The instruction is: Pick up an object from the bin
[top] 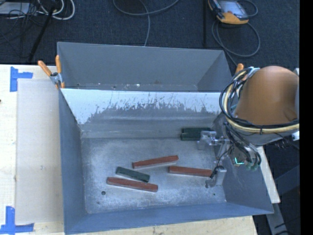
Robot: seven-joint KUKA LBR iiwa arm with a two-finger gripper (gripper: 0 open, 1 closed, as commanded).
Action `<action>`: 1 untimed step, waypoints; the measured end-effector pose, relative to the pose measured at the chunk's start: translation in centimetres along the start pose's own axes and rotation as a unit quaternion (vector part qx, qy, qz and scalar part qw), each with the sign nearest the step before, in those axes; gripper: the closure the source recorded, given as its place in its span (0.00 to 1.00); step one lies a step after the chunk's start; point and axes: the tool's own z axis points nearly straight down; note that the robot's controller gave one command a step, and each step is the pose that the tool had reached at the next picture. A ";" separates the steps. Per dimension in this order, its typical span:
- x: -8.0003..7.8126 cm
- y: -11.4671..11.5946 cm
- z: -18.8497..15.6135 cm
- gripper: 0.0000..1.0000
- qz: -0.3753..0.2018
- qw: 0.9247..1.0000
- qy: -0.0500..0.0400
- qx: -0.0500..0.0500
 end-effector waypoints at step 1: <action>-2.3 -0.2 12.2 0.00 -0.084 0.996 -0.001 0.000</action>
Offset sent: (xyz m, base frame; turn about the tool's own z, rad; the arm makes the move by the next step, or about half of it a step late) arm 0.0232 -0.0033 -0.1175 -0.1678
